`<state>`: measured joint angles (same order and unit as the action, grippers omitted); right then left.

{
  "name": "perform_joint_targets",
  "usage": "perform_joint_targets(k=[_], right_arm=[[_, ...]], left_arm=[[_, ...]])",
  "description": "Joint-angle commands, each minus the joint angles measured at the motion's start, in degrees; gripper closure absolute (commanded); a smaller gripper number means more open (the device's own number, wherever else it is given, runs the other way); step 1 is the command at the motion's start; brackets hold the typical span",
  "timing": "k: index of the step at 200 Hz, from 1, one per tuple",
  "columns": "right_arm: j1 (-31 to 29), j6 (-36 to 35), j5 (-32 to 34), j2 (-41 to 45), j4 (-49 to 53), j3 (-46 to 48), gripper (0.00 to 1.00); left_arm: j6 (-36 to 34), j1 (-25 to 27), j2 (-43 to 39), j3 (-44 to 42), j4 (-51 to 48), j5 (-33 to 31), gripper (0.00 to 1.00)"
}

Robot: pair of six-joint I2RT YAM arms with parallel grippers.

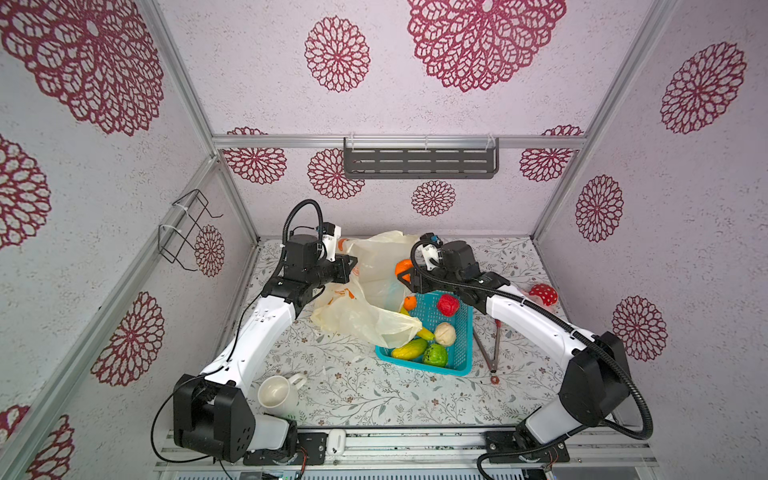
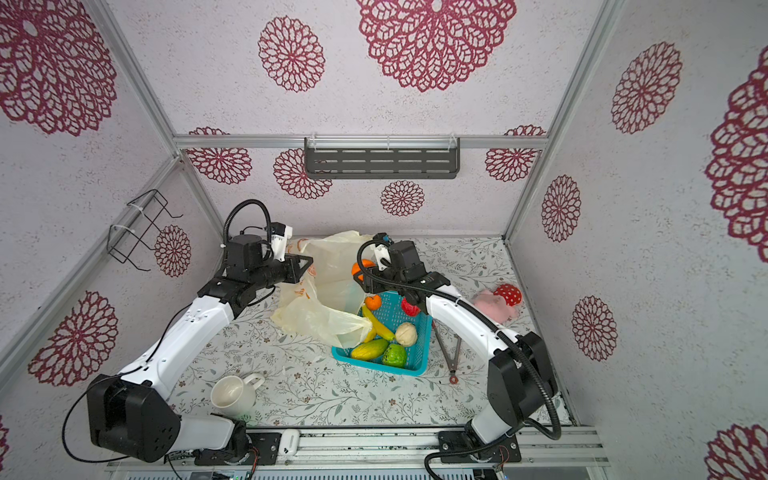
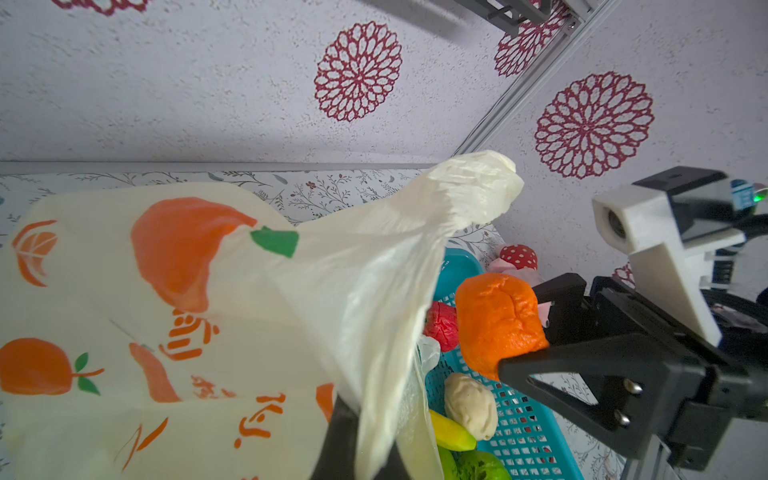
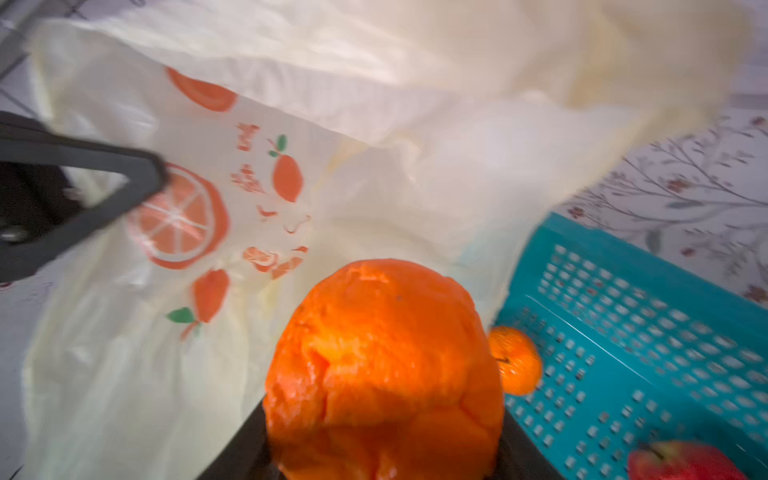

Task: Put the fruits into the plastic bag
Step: 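Move the orange into the held bag and release it with the right gripper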

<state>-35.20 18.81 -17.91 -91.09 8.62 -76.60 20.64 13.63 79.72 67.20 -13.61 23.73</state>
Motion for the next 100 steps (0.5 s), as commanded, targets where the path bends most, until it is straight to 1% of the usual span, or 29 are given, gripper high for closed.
perform_joint_targets(k=[1, 36, 65, 88, 100], right_arm=[[-2.62, -1.74, -4.61, -4.70, -3.15, -4.81, 0.49], [-6.02, -2.02, -4.65, -13.96, -2.08, -11.91, 0.48], [-7.50, -0.28, -3.66, -20.48, -1.50, -14.68, 0.46], [-8.43, -0.65, -1.72, -23.57, 0.84, -15.68, 0.45], [-8.66, -1.28, -0.29, -24.26, 2.03, -15.69, 0.42]], left_arm=[[1.44, -0.79, -0.70, -1.73, 4.79, 3.34, 1.00], [4.31, -2.00, -0.86, -4.59, 9.07, 6.75, 1.00], [5.48, -2.51, -0.88, -6.55, 10.76, 8.23, 1.00], [6.40, -2.80, -1.06, -7.84, 12.07, 9.56, 1.00], [6.52, -2.77, -1.23, -8.46, 12.73, 9.88, 1.00]])
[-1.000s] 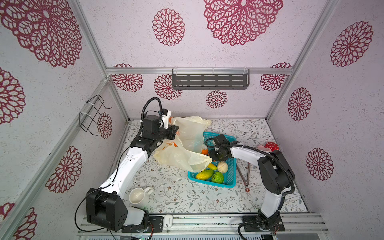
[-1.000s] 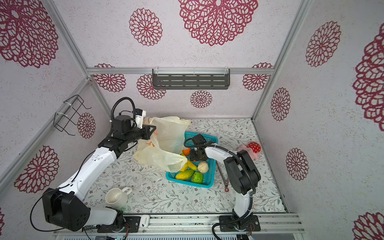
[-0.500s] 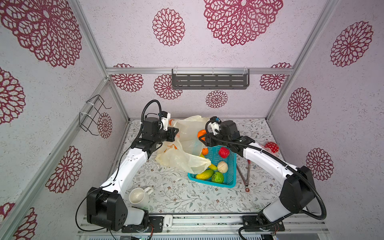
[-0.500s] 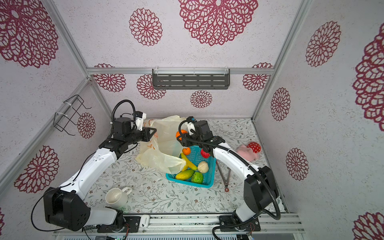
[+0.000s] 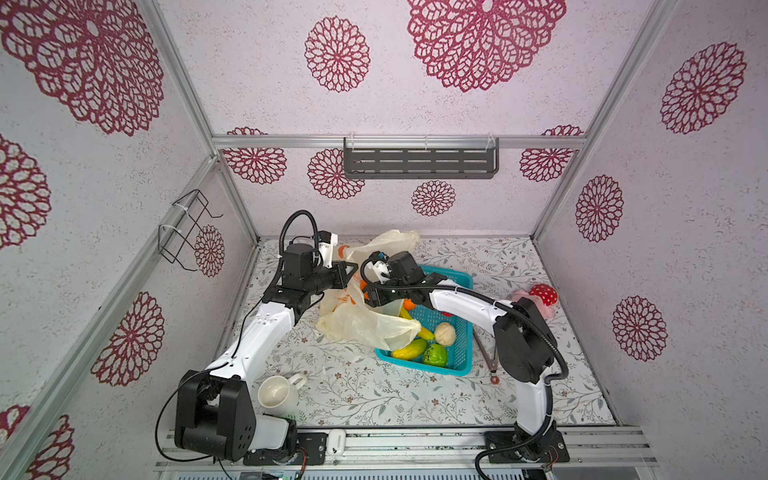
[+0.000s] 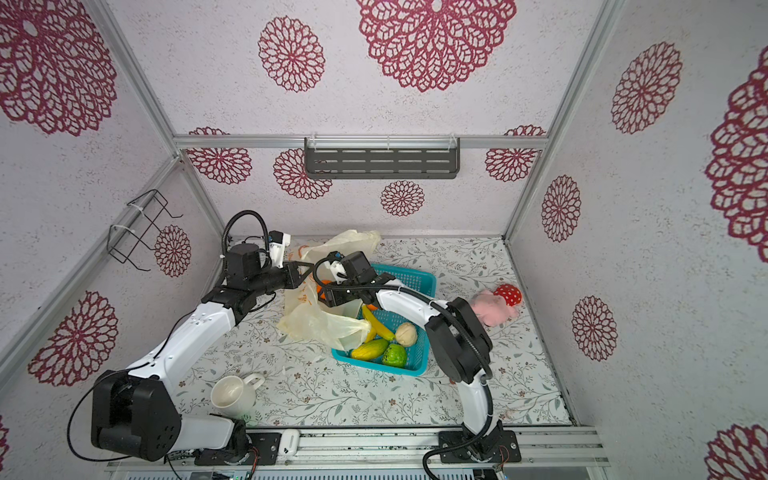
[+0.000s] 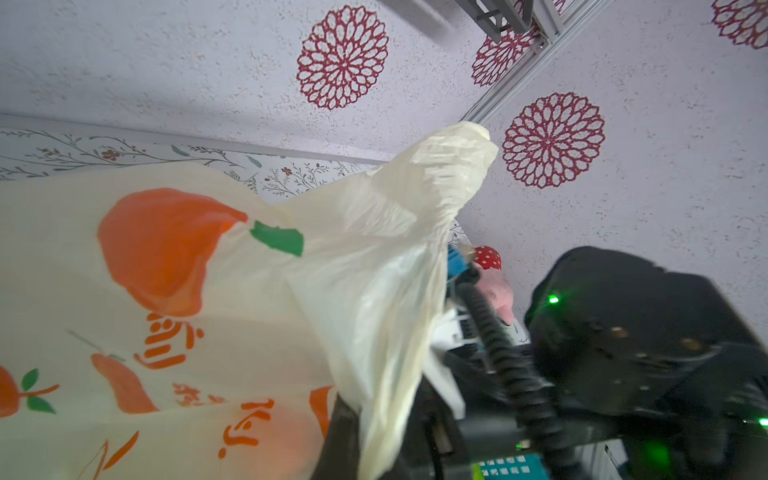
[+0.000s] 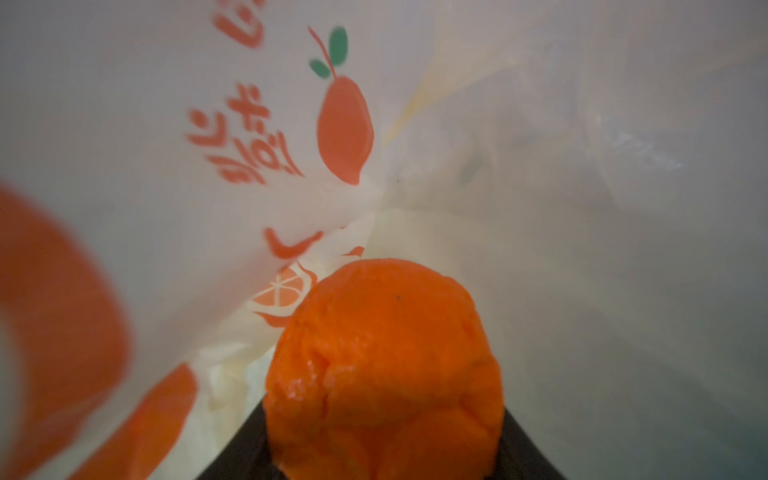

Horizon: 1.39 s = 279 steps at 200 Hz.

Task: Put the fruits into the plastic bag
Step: 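Move the orange into the held bag and release it with the right gripper, then grasp the yellow fruit in the basket with the right gripper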

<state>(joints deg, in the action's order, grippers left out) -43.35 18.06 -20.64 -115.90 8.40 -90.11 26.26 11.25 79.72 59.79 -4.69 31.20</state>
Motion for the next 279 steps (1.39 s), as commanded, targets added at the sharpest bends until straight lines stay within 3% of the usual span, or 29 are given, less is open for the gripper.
perform_joint_targets(k=[1, 35, 67, 72, 86, 162, 194, 214, 245, 256, 279], right_arm=[[-0.50, -0.56, 2.62, 0.48, 2.33, -2.22, 0.41], [-0.50, -1.41, 6.42, 0.21, 5.13, -2.01, 0.28], [-0.50, -1.71, 7.75, 1.16, 5.13, -1.83, 0.22], [-0.50, -1.79, 7.78, 1.46, 4.98, -1.78, 0.11], [-0.50, -1.90, 7.69, 2.66, 4.32, -1.33, 0.07], [1.53, -3.15, 12.81, 18.69, -2.66, 8.44, 0.07], [4.67, 0.59, 20.69, 30.22, -8.20, 18.76, 0.07], [6.44, 4.60, 28.93, 37.28, -11.13, 26.21, 0.05], [7.84, 8.14, 36.62, 43.89, -8.62, 35.25, 0.05], [7.90, 8.41, 36.11, 44.18, -5.93, 36.91, 0.06], [7.10, 5.58, 28.31, 41.83, -2.11, 38.93, 0.10]], left_arm=[[0.94, -0.41, -1.24, -1.06, 3.86, 2.39, 1.00], [0.57, -0.92, -1.49, -1.61, 4.07, 2.54, 1.00], [0.33, -1.58, -1.76, -1.78, 4.34, 3.09, 1.00], [0.26, -1.71, -1.76, -1.78, 4.34, 3.14, 1.00], [0.21, -1.84, -1.76, -1.78, 4.42, 3.21, 1.00], [-0.15, -2.06, -1.59, -2.82, 5.22, 5.08, 1.00], [-0.93, -2.10, -1.50, -3.47, 5.56, 5.27, 1.00], [-1.37, -2.09, -1.26, -3.37, 5.92, 6.01, 1.00], [-1.48, -2.04, -0.98, -3.03, 6.18, 5.41, 1.00], [-1.70, -2.02, -0.97, -3.01, 6.18, 4.87, 1.00], [-2.24, -1.93, -1.15, -3.12, 6.11, 3.57, 1.00]])
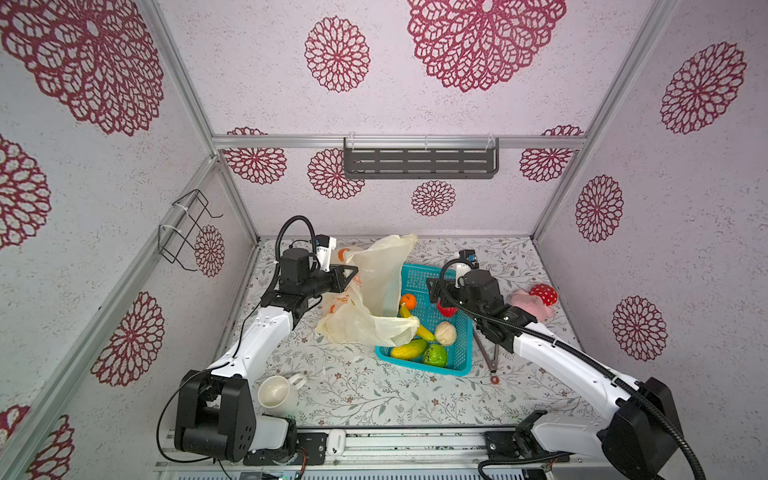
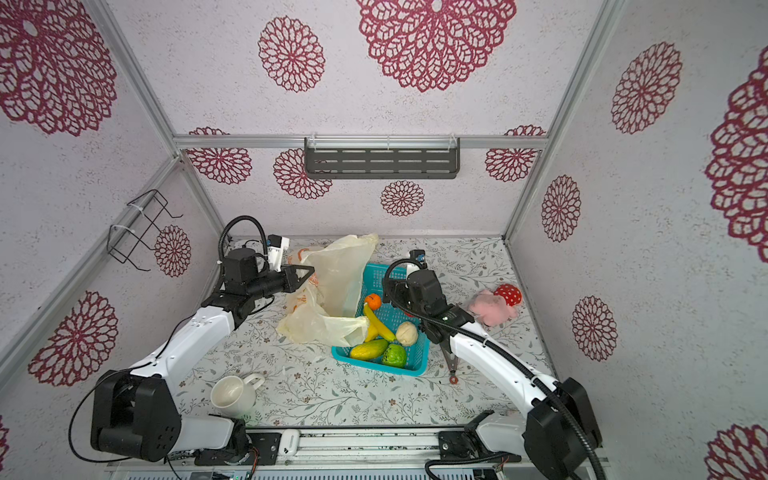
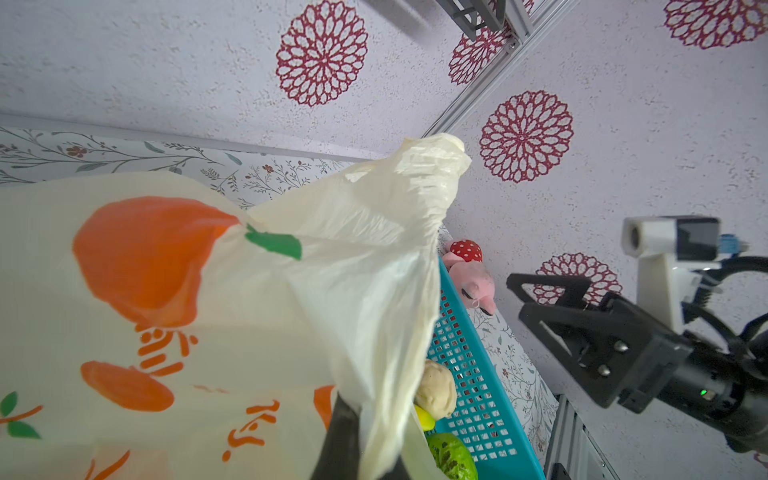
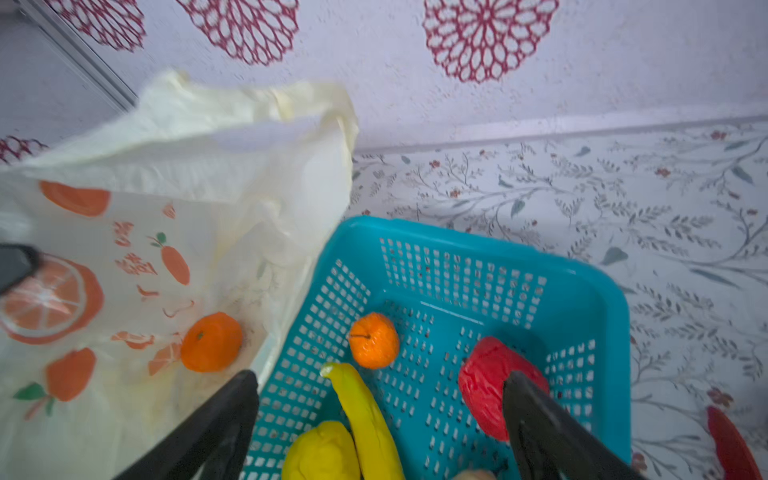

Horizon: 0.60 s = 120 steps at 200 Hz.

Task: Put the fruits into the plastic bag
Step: 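Grasp the yellow fruit in the basket with the right gripper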

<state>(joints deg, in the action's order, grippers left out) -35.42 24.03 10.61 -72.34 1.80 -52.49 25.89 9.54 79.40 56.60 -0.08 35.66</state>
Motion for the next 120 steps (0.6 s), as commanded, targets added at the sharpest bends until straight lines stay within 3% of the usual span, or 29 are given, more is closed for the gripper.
perform_joint_targets(k=[1, 50, 120], right_arm=[[-0.99, -0.52, -3.31, -1.88, 4.60, 1.37, 0.10], [-8.06, -11.42, -11.47, -12.06, 7.82, -2.91, 0.13], [-8.31, -13.78, -14.11, -24.81, 14.29, -11.32, 0.12]], left_arm=[[-1.88, -0.22, -0.82, 0.04, 1.49, -0.92, 1.00], [-2.83, 0.46, -0.48, 0.27, 0.97, -1.99, 1.00], [-3.40, 1.32, 0.06, 1.14, 0.03, -2.12, 1.00]])
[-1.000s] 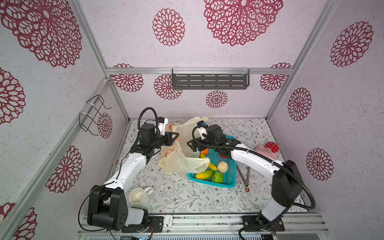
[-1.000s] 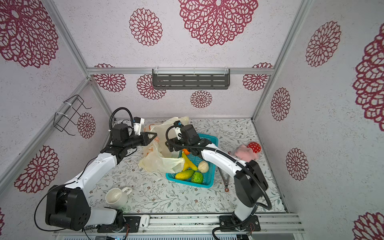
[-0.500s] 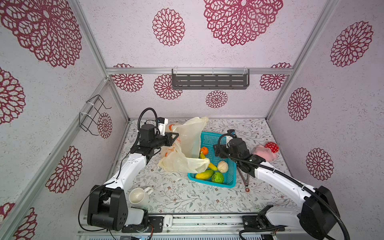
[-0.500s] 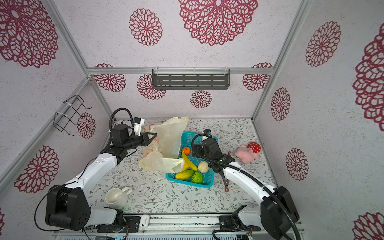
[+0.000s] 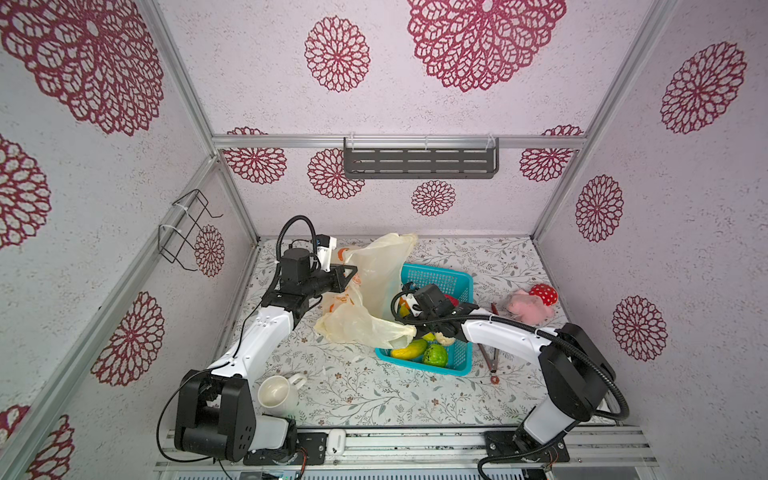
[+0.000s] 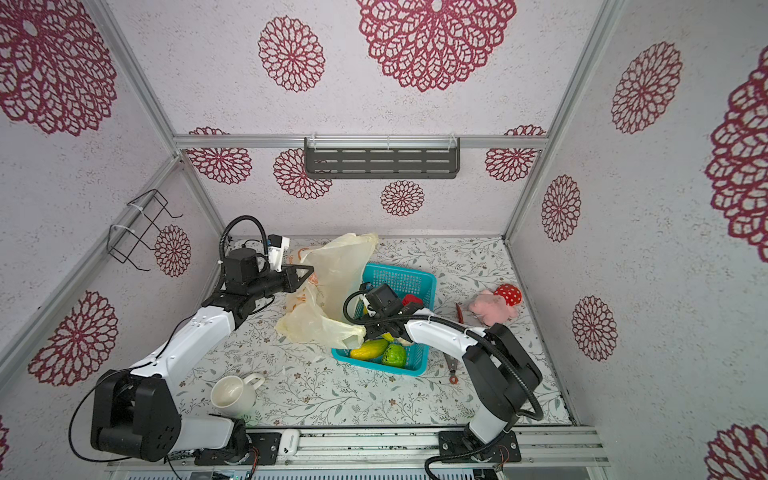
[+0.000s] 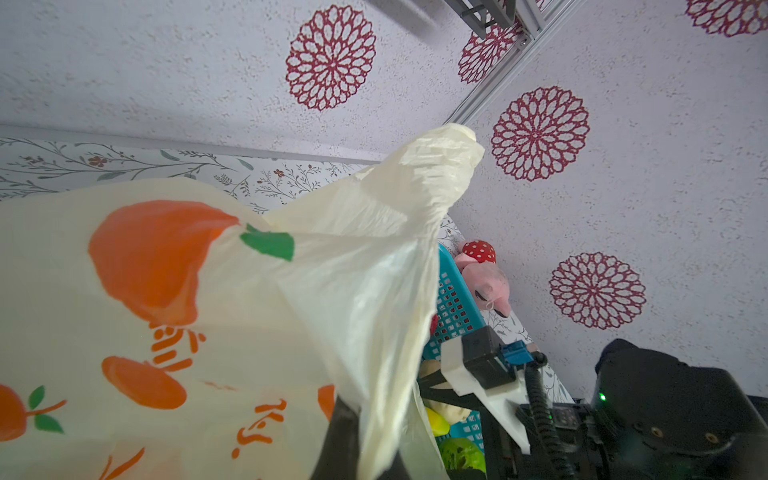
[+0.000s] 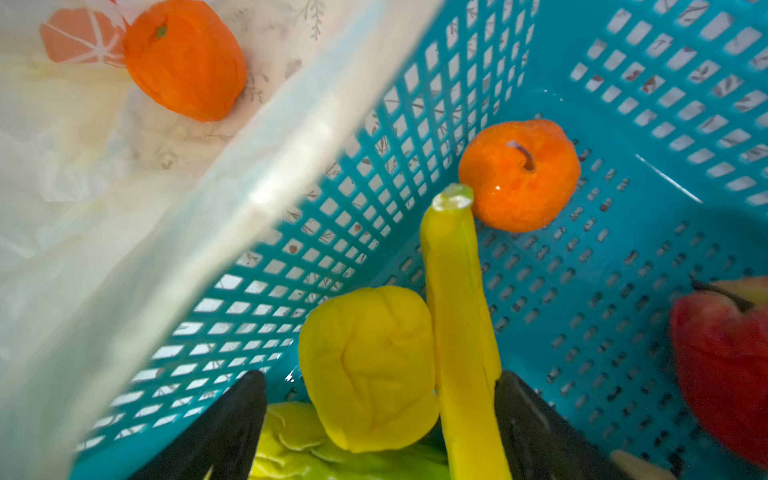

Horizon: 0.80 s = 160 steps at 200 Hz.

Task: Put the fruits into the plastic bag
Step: 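Grasp the yellow fruit in the basket with the right gripper, then carry the yellow fruit into the bag and open the right gripper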

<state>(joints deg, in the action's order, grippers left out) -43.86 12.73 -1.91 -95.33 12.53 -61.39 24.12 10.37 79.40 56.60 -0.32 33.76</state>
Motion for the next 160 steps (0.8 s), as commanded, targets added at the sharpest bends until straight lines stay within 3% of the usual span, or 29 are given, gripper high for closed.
perform_joint_targets(k=[1, 76, 118, 160], right_arm=[[0.11, -2.51, -1.64, -1.93, 3.69, -2.51, 0.12], [-0.11, -4.13, -2.68, -7.41, 6.48, -5.68, 0.17], [-0.09, -3.65, -1.11, -6.46, 5.64, -4.93, 0.48], [0.57, 0.66, 7.78, -0.17, 2.37, -3.48, 0.51]], left_arm=[[-1.62, 0.51, 0.06, 1.19, 0.25, -0.25, 1.00], [-1.04, 0.96, 1.24, 1.50, 0.30, -0.97, 1.00], [-0.92, 1.31, 1.20, 1.33, 0.34, -1.17, 1.00], [-0.76, 1.58, 0.89, 0.89, -0.20, -1.74, 1.00]])
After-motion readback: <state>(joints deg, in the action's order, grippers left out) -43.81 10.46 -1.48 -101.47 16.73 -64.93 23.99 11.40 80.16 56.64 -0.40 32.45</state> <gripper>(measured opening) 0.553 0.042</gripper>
